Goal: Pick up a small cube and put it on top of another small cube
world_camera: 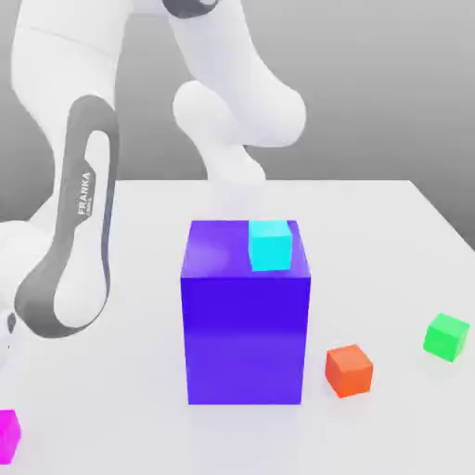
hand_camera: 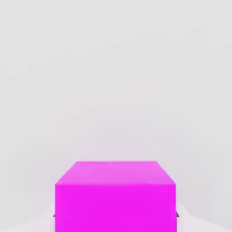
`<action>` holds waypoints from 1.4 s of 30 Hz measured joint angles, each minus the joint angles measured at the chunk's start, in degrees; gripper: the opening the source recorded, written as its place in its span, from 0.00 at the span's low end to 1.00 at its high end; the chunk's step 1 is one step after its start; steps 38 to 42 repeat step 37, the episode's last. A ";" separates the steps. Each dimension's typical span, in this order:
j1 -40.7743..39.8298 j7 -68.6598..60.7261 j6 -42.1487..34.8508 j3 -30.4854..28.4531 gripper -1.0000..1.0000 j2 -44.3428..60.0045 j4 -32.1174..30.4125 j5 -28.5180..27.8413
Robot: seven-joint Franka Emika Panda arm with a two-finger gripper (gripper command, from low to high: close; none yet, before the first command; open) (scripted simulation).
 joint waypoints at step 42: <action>51.57 -18.23 4.24 32.64 1.00 -18.99 -24.88 -25.90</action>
